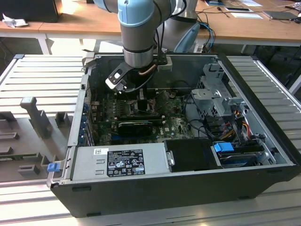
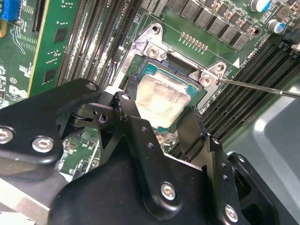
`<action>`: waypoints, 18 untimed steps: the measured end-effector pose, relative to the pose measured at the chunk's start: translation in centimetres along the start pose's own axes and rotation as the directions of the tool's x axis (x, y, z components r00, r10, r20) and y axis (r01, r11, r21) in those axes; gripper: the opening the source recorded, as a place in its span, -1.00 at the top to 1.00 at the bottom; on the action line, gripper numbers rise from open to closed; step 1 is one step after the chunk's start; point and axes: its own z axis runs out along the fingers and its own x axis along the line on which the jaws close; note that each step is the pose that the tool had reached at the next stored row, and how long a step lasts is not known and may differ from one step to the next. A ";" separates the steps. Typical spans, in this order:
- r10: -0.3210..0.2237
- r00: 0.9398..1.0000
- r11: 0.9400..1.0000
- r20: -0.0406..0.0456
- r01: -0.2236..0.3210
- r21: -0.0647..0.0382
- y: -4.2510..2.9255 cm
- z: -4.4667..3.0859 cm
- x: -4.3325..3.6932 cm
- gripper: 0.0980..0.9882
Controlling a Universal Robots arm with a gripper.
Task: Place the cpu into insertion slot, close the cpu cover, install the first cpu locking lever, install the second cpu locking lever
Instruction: 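Place the cpu into insertion slot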
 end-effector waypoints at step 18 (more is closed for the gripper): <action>0.000 1.000 1.000 0.009 0.000 0.001 0.22 -2.24 0.06 0.98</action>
